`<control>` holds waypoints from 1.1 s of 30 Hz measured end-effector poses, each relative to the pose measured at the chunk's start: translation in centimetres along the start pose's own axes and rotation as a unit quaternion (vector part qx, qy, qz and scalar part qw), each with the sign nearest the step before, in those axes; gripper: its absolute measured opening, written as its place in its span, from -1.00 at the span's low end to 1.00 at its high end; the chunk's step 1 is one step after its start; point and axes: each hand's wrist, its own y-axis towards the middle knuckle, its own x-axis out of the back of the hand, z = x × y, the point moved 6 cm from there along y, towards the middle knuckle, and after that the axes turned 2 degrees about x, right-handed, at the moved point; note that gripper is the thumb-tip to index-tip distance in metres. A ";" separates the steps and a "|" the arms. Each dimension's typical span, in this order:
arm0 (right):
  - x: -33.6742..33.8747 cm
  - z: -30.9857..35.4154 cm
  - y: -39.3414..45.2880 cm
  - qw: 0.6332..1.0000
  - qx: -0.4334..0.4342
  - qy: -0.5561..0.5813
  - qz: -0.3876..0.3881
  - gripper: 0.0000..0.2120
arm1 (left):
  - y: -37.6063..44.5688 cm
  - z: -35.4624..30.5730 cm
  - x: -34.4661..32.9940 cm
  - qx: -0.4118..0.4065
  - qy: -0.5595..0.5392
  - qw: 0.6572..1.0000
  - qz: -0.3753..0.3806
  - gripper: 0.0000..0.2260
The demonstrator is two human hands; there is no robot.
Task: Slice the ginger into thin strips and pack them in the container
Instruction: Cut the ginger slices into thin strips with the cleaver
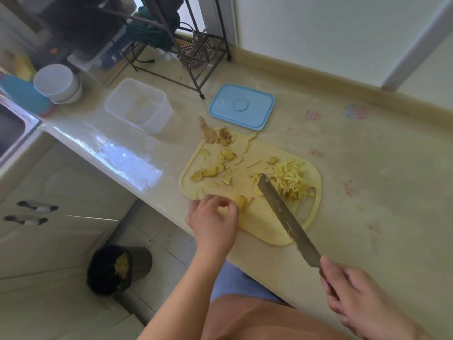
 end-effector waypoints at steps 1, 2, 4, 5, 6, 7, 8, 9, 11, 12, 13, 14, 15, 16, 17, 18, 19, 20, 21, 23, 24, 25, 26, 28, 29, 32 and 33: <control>-0.4 0.0 0.0 1.000 0.000 -0.002 0.008 -0.31 | 0.4 0.8 0.2 0.038 -0.030 0.999 0.011 -0.90; -0.7 0.1 0.0 1.000 -0.001 -0.004 0.018 -0.34 | 0.7 1.2 0.1 0.061 -0.044 0.997 0.027 -0.89; -1.5 0.2 0.1 0.999 -0.013 0.001 0.031 -0.42 | 0.9 1.2 -0.6 0.065 -0.031 0.996 0.058 -0.87; -1.8 0.2 0.1 0.999 -0.023 0.005 0.039 -0.44 | 0.9 1.1 -1.0 0.058 -0.012 0.996 0.068 -0.86; -2.1 0.3 0.1 0.998 -0.034 0.009 0.049 -0.45 | 1.0 1.0 -1.2 0.050 0.005 0.996 0.071 -0.86; -2.3 0.3 0.2 0.997 -0.041 0.012 0.057 -0.45 | 1.0 1.0 -1.3 0.043 0.013 0.996 0.071 -0.86; -2.5 0.3 0.3 0.997 -0.048 0.017 0.063 -0.44 | 1.0 1.1 -1.4 0.039 0.016 0.997 0.071 -0.87; -2.6 0.3 0.3 0.996 -0.053 0.024 0.068 -0.43 | 1.0 1.2 -1.5 0.038 0.017 0.997 0.072 -0.87; -2.7 0.2 0.2 0.995 -0.061 0.034 0.074 -0.41 | 1.1 1.2 -1.4 0.036 0.027 0.996 0.077 -0.88; -2.7 0.2 0.2 0.995 -0.064 0.038 0.073 -0.41 | 1.2 1.1 -1.4 0.032 0.035 0.996 0.078 -0.88; -2.6 0.1 0.1 0.995 -0.067 0.042 0.069 -0.41 | 1.2 1.1 -1.2 0.027 0.043 0.996 0.076 -0.88; -2.4 0.1 0.1 0.995 -0.068 0.043 0.063 -0.42 | 1.3 1.0 -1.1 0.021 0.048 0.996 0.072 -0.89; -2.2 0.1 0.1 0.996 -0.064 0.043 0.053 -0.42 | 1.4 0.9 -1.0 0.014 0.050 0.996 0.069 -0.89; -1.8 0.1 0.1 0.997 -0.058 0.039 0.042 -0.43 | 1.4 0.8 -0.9 0.006 0.050 0.996 0.072 -0.90; -1.5 0.1 0.0 0.998 -0.053 0.034 0.031 -0.43 | 1.4 0.8 -0.9 0.001 0.049 0.996 0.080 -0.89; -1.3 0.2 0.0 0.998 -0.048 0.032 0.025 -0.42 | 1.3 0.7 -1.0 -0.001 0.047 0.995 0.089 -0.86; -1.2 0.3 -0.1 0.998 -0.044 0.031 0.022 -0.42 | 1.2 0.6 -1.0 -0.001 0.045 0.994 0.098 -0.81; -1.1 0.5 -0.1 0.998 -0.041 0.030 0.021 -0.41 | 1.1 0.6 -1.1 0.001 0.047 0.993 0.105 -0.76; -1.2 0.6 -0.2 0.999 -0.040 0.029 0.022 -0.41 | 1.0 0.5 -1.1 0.004 0.050 0.993 0.108 -0.75; -1.4 0.8 -0.3 0.998 -0.040 0.033 0.027 -0.41 | 0.9 0.5 -1.3 0.022 0.046 0.993 0.109 -0.76; -1.6 0.9 -0.4 0.998 -0.039 0.034 0.030 -0.42 | 0.8 0.6 -1.4 0.037 0.033 0.993 0.105 -0.76; -1.7 1.0 -0.3 0.998 -0.039 0.033 0.032 -0.43 | 0.8 0.8 -1.5 0.054 0.016 0.993 0.101 -0.77; -1.9 1.0 -0.3 0.998 -0.038 0.028 0.034 -0.43 | 0.7 0.8 -1.6 0.069 0.000 0.993 0.097 -0.77; -2.3 1.1 0.0 0.998 -0.039 0.018 0.035 -0.45 | 0.4 0.6 -2.1 0.087 -0.019 0.992 0.094 -0.78; -2.4 1.2 0.2 0.999 -0.038 0.016 0.035 -0.45 | 0.2 0.2 -2.3 0.089 -0.025 0.991 0.096 -0.77; -2.5 1.4 0.9 0.999 -0.021 -0.002 0.028 -0.45 | 0.0 -0.5 -3.0 0.088 -0.038 0.990 0.107 -0.75; -2.4 1.4 1.1 1.000 -0.010 -0.017 0.021 -0.45 | 0.1 -0.4 -3.0 0.091 -0.047 0.989 0.108 -0.74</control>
